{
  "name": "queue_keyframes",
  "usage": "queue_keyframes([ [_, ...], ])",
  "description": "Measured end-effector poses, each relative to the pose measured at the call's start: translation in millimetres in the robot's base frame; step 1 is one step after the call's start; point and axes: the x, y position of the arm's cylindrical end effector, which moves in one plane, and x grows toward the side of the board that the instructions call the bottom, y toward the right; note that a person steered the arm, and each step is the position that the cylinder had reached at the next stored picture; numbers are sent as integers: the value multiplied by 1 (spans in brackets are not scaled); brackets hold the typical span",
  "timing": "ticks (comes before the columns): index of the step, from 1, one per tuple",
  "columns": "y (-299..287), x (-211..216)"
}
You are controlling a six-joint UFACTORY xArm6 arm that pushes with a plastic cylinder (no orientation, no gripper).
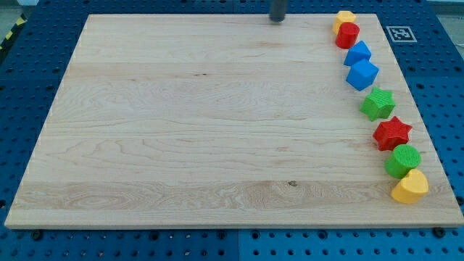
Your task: Push the red circle towards top center
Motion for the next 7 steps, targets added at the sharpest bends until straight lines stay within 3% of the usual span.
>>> queue_keyframes([
  [3,13,0],
  [7,138,0],
])
